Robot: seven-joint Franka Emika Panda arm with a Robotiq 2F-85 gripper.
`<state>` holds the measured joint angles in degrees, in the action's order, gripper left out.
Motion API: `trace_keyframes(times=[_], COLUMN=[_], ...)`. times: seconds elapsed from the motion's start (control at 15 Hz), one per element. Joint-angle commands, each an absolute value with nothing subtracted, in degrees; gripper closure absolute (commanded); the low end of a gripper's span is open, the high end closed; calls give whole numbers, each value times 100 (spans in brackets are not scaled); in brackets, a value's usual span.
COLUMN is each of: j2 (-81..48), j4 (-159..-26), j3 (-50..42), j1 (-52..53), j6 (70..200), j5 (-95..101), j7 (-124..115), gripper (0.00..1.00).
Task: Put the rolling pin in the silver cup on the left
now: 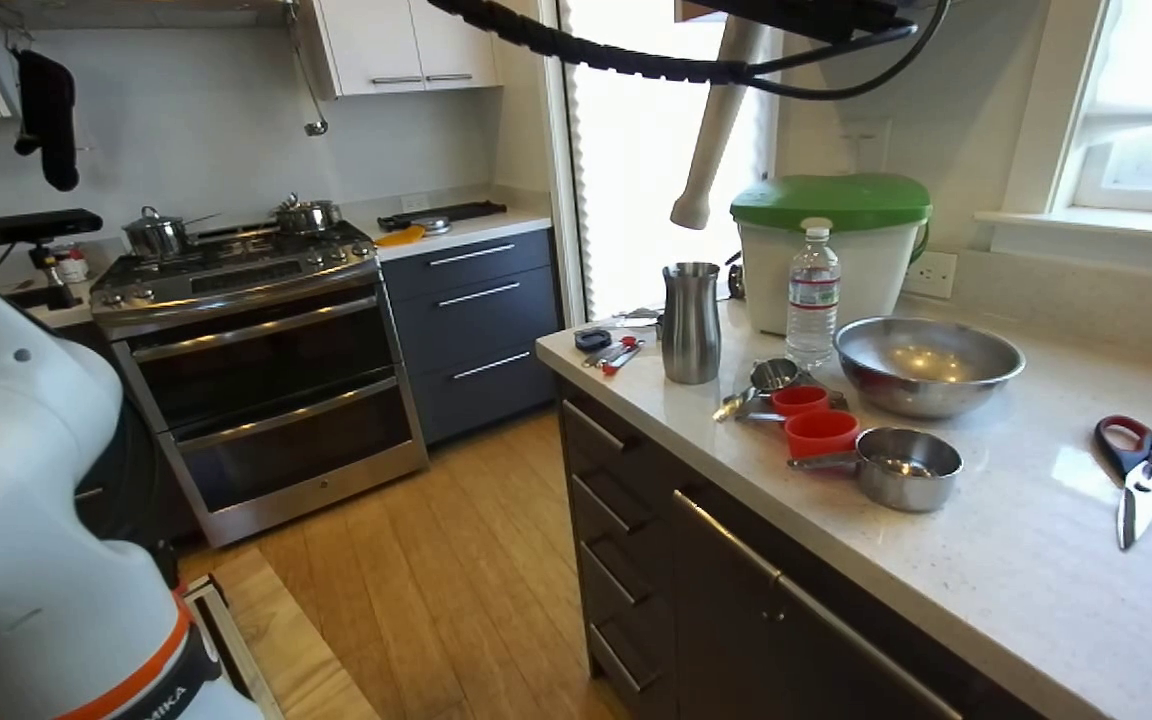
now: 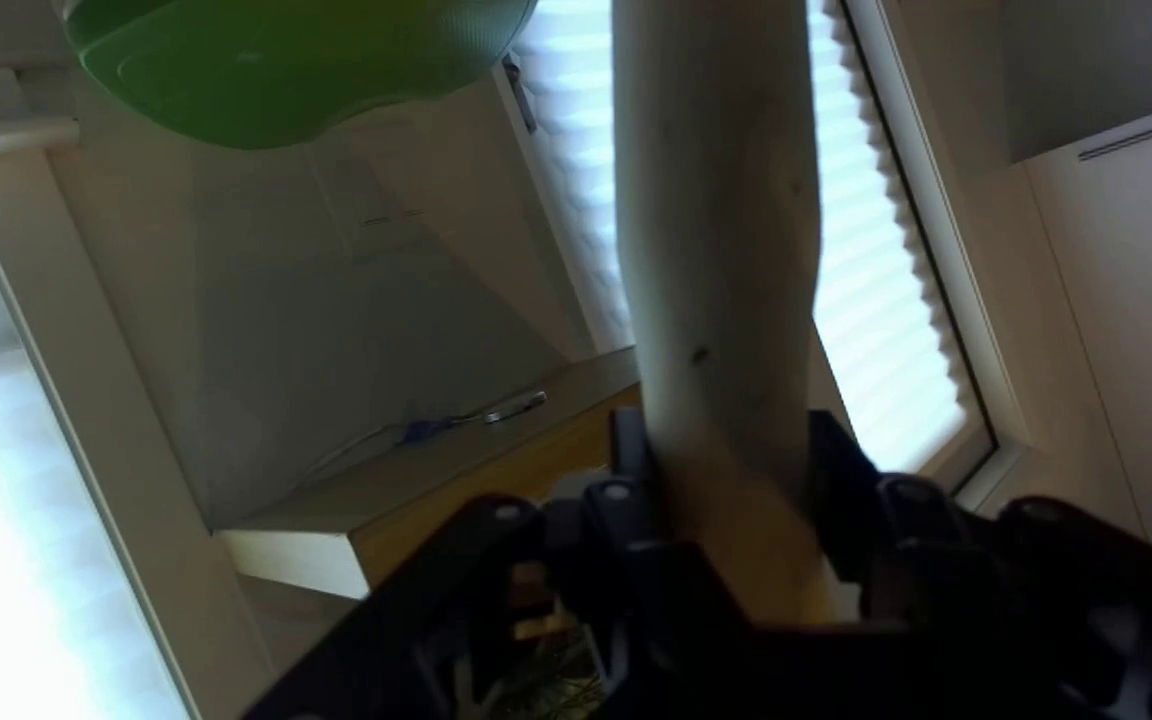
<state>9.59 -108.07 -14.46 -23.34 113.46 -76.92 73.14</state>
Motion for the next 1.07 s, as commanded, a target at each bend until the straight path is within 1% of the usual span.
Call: trace_keyframes(times=[0.0,0.47,1.0], j2=[1071,1379,1657], j4=[-10892,-11113,-11423], j3=[-1606,-1446,-1046], j1=[-2029,-1585,-1123], j6=[11376,11632,12762], j5=[-7762,-7987,-8429], j7=[7328,7550,8349], gripper=[84,84,84])
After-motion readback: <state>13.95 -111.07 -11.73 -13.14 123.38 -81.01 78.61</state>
